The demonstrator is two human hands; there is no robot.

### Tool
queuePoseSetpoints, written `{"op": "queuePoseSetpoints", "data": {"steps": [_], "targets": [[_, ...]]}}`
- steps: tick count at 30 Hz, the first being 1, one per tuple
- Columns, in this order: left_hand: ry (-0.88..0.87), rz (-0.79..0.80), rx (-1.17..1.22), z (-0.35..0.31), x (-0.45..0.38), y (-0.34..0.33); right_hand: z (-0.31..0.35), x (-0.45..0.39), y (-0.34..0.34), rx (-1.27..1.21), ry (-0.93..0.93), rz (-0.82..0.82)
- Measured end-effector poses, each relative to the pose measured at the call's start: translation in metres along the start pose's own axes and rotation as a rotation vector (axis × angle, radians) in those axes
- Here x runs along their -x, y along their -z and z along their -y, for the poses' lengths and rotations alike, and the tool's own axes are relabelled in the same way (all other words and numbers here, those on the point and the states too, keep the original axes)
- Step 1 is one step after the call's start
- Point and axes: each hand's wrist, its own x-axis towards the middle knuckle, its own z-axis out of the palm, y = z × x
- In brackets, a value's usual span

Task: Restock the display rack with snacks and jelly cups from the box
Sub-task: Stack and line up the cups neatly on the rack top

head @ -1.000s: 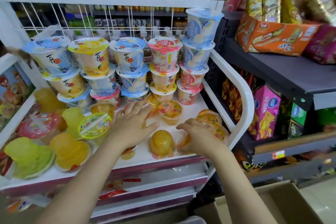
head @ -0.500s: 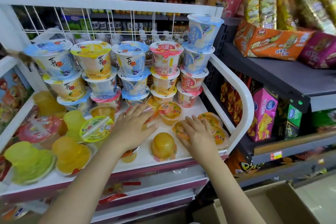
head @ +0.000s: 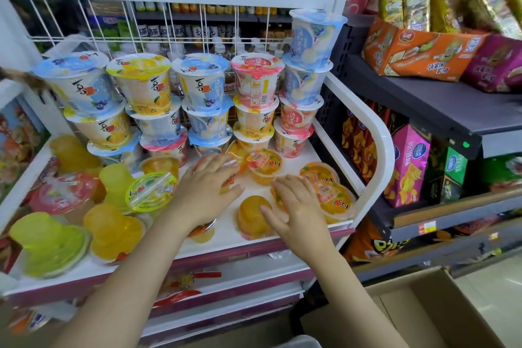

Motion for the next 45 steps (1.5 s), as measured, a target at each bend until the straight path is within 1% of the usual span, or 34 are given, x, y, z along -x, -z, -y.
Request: {"op": "queuePoseSetpoints", "data": {"steps": [1, 3, 8, 10, 13, 16, 18, 20, 23, 26, 28, 30, 31, 34, 35, 37, 39, 42, 43, 45], "targets": [[0.002, -0.004, 0.004, 0.001, 0.0, 0.0, 0.004, -0.001, -0.005, -0.026, 0.012, 0.017], [-0.001, -0.008, 0.007, 0.002, 0.001, -0.001, 0.01, -0.004, -0.016, -0.025, 0.013, 0.117], [0.0, -0.011, 0.008, 0.007, 0.002, -0.003, 0.016, -0.018, -0.018, 0.165, -0.005, 0.408], [0.003, -0.002, 0.002, 0.007, 0.002, -0.003, 0.017, -0.023, -0.015, 0.171, -0.015, 0.444], [0.001, 0.007, 0.004, 0.007, 0.002, -0.003, 0.018, -0.027, -0.012, 0.058, -0.033, 0.409], [-0.007, 0.0, 0.01, 0.008, 0.001, -0.003, 0.016, -0.028, -0.005, -0.196, -0.131, 0.248], [0.001, 0.004, 0.026, 0.007, 0.0, -0.003, 0.014, -0.03, 0.004, -0.246, -0.157, 0.131], [0.01, 0.005, 0.039, 0.005, 0.001, -0.003, 0.012, -0.03, 0.015, -0.281, -0.21, 0.07], [0.014, 0.005, 0.043, 0.003, 0.003, -0.003, 0.012, -0.028, 0.024, -0.47, -0.406, 0.027], [0.009, 0.002, 0.032, 0.003, 0.002, -0.003, 0.01, -0.027, 0.026, -0.747, -0.598, -0.033], [0.0, -0.007, 0.025, 0.003, 0.002, -0.004, 0.008, -0.029, 0.026, -0.912, -0.719, -0.018], [-0.002, -0.021, 0.028, 0.005, 0.001, -0.007, 0.007, -0.031, 0.029, -1.042, -0.774, 0.005], [-0.005, -0.032, 0.027, 0.006, 0.0, -0.008, 0.005, -0.031, 0.03, -1.074, -0.754, 0.013], [-0.013, -0.052, 0.025, 0.007, -0.001, -0.01, 0.004, -0.029, 0.03, -1.078, -0.618, 0.058], [-0.014, -0.059, 0.023, 0.007, -0.002, -0.009, 0.005, -0.028, 0.03, -1.067, -0.599, 0.069], [-0.021, -0.098, 0.023, 0.004, -0.001, -0.008, 0.007, -0.028, 0.029, -1.036, -0.617, 0.062], [-0.05, -0.193, 0.009, 0.001, 0.003, -0.005, 0.006, -0.027, 0.026, -0.984, -0.618, 0.047], [-0.085, -0.332, -0.025, 0.003, 0.011, 0.001, 0.004, -0.024, 0.023, -0.902, -0.552, 0.022], [-0.085, -0.349, -0.017, 0.005, 0.013, 0.005, 0.004, -0.023, 0.021, -0.873, -0.533, 0.019], [-0.08, -0.325, 0.001, 0.01, 0.017, 0.007, 0.008, -0.017, 0.018, -0.827, -0.501, 0.025]]}}
